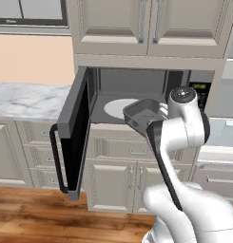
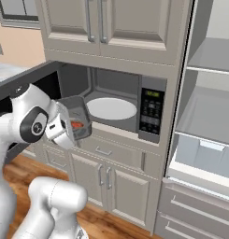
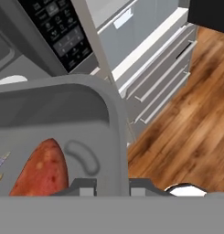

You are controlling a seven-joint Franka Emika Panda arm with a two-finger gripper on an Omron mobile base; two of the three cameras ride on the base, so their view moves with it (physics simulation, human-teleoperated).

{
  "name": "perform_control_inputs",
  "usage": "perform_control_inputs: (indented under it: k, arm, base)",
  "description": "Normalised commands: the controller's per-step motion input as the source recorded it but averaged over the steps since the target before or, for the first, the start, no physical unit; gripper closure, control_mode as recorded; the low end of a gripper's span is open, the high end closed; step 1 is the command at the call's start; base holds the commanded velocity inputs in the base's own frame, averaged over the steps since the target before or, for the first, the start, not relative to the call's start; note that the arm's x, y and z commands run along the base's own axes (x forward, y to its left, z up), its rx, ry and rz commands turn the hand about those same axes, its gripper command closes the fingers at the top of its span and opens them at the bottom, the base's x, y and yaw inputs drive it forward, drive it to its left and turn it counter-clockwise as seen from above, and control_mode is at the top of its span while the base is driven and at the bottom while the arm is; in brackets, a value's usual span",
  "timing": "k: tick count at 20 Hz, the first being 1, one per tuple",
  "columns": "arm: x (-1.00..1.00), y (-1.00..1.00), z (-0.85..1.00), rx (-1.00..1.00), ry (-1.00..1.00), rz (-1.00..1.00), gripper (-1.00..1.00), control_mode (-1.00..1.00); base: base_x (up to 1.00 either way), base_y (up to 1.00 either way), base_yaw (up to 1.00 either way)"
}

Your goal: Place the tupperware containing the fish and sweet potato meal in the microwave. Close the microwave door and press the start button to reheat the meal.

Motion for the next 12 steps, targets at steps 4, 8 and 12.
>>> perform_control_inputs:
  k: [4,8,12]
  arm:
    - [0.58,-0.16,-0.2,0.0,0.0,-0.01,1.0,-1.0]
    - [0.6,-0.05,-0.22,-0.04,0.0,0.0,1.0,-1.0]
    - [0.72,-0.05,-0.21,-0.04,0.0,0.0,1.0,-1.0]
  base:
    - [0.0,0.0,0.0]
    - [0.0,0.0,0.0]
    - [0.0,0.0,0.0]
